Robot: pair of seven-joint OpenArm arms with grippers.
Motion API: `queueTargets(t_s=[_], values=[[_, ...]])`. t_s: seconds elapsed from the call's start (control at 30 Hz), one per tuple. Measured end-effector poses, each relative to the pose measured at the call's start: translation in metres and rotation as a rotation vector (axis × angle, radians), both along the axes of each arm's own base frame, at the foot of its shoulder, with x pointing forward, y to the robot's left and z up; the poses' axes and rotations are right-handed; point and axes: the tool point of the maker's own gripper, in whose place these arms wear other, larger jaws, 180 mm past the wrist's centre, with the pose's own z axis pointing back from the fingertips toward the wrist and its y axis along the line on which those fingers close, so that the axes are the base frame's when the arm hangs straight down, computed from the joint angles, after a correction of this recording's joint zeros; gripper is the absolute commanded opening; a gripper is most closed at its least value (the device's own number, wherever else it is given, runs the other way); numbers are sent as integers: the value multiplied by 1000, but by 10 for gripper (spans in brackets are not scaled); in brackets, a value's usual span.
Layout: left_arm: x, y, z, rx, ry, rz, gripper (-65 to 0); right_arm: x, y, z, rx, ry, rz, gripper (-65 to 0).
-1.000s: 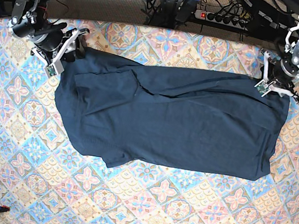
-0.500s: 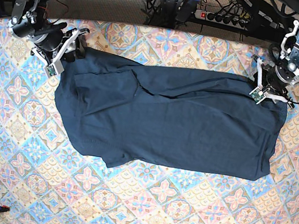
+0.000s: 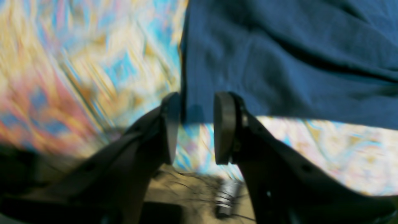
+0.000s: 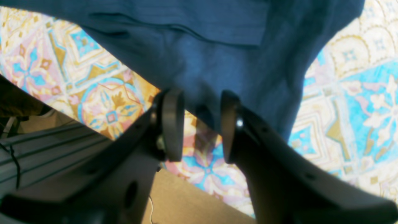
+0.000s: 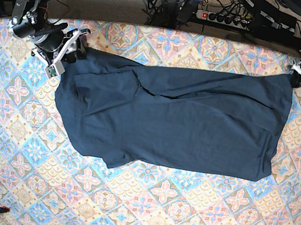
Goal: Layout the t-shirt on the table in an organized manner, then fold the t-shirt properly
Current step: 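Stretch the shirt taut between both grippers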
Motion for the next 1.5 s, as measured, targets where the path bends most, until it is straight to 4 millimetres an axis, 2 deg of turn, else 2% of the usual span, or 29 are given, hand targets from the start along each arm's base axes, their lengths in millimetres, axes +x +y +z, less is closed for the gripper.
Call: queueTargets(t_s=[0.1, 0.23, 0.3, 0.43, 0.63, 0.8, 1.1, 1.3, 1.5], values=[[-10, -15, -9, -106, -9, 68, -467, 1, 0, 1, 1, -3, 1, -463], [-23, -12, -13, -139, -32, 166, -466, 0, -1, 0, -3, 2, 1, -463], [-27, -17, -17, -159, -19, 176, -466, 0, 0, 0, -2, 2, 1, -463], [-21, -24, -22, -196, -30, 189, -466, 0, 0, 0, -2, 3, 1, -463], [-17, -20, -48, -278, -15, 260, -466, 0, 0, 0, -2, 3, 1, -463], [-12, -19, -50, -291, -28, 274, -466, -1, 0, -1, -2, 5, 1, -463], [27, -28, -42, -329, -102, 266, -466, 0, 0, 0, 0, 2, 1, -463], [55, -24, -53, -421, -150, 318, -466, -2, 0, -1, -2, 7, 1, -463], [66, -25, -50, -425, -172, 319, -471, -2, 0, -1, -2, 7, 1, -463]])
